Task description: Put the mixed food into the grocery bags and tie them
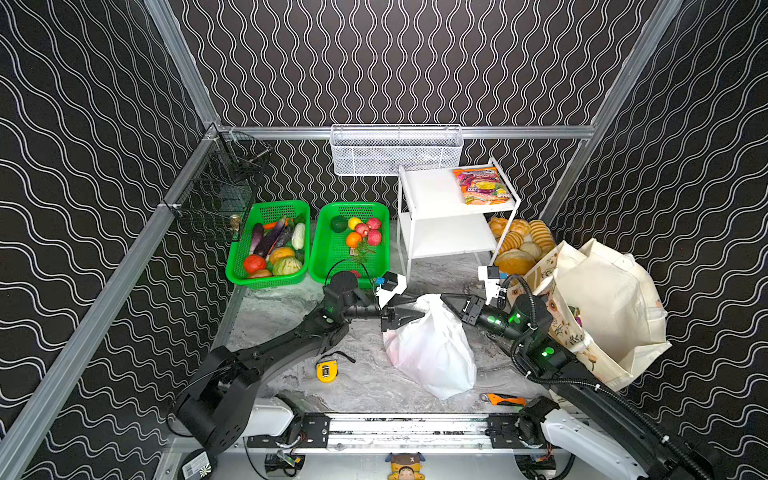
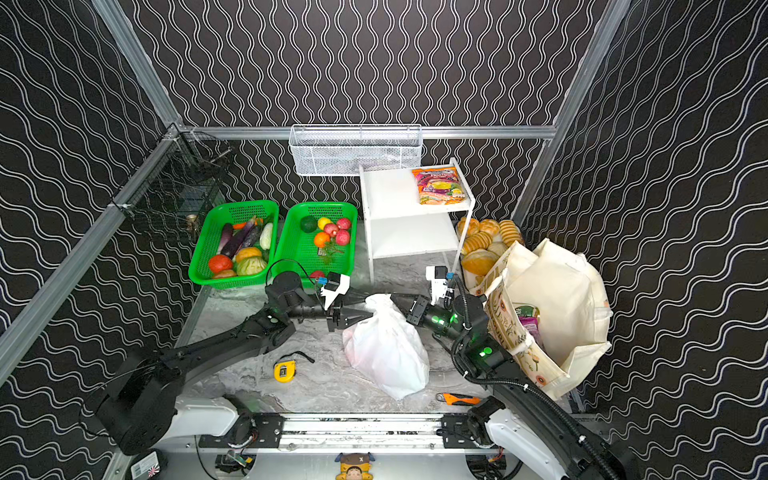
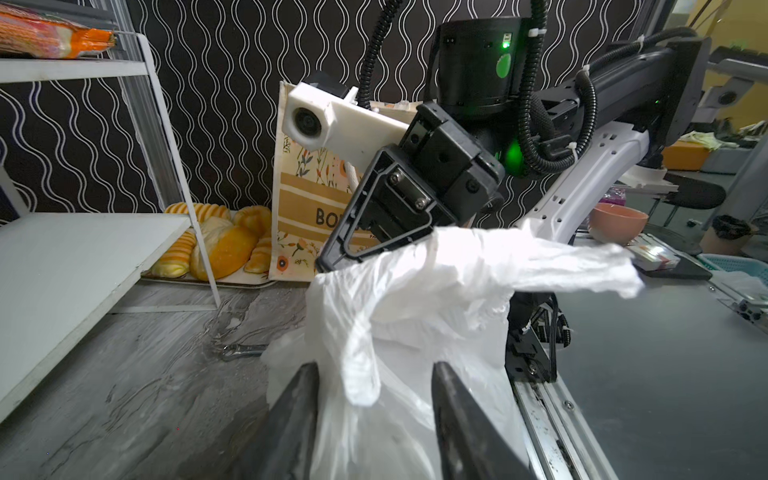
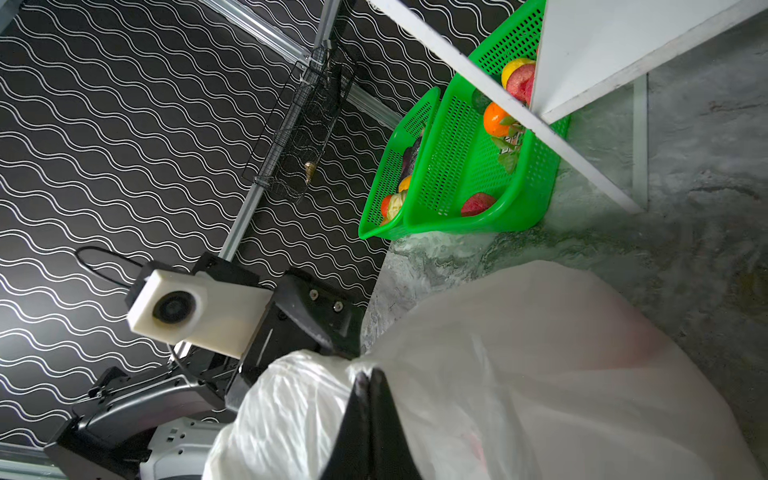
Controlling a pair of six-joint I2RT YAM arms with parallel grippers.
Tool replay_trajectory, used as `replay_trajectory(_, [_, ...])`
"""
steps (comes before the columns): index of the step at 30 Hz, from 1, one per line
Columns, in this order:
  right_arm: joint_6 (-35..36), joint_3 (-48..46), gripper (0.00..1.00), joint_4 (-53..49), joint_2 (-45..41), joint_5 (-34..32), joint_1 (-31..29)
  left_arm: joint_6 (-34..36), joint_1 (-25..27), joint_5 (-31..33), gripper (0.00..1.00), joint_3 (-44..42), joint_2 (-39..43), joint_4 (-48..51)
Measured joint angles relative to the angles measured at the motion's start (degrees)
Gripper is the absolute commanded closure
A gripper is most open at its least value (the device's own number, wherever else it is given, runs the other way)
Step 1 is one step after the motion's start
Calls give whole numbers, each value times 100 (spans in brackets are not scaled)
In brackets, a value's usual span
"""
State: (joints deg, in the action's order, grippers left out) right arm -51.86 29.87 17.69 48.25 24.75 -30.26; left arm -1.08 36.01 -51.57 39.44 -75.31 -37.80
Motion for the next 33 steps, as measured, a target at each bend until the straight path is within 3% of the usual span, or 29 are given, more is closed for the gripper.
replay_trajectory(7, [195, 144, 100, 85, 173, 385, 0, 765, 70, 422, 47, 463, 76, 1158])
replay_trajectory(10, [317, 225, 100, 52, 238, 546, 0, 1104, 164, 494, 73, 815, -186, 1602])
replay_trajectory(12, [378, 269, 100, 24, 256, 645, 0, 1340, 229, 581, 97, 1023, -328, 1878])
replay_trajectory(13, [424, 282, 100, 11, 256, 710, 0, 1458, 269, 623, 100, 1110, -380, 2002])
replay_trajectory(14, [459, 295, 96, -9, 254, 776, 0, 1609, 306, 654, 100, 1150, -409, 2063])
replay_trajectory(17, [614, 317, 66, -179, 142, 894, -2, 1644, 380, 901, 100, 1060, -389, 1932])
replay_trajectory(20, [916, 251, 60, -490, -179, 750, 0, 1637, 393, 1084, 100, 796, -330, 1537])
replay_trajectory(26, [1408, -284, 74, -828, -549, 605, -2, 1281, 398, 1029, 100, 669, -568, 669])
replay_trajectory(30, [1670, -212, 85, -791, -319, 616, -142, 752, 413, 839, 100, 531, -831, -42])
replay_trajectory(33, [1803, -57, 87, -667, 17, 474, -448, 345, 435, 743, 100, 450, -1012, -605])
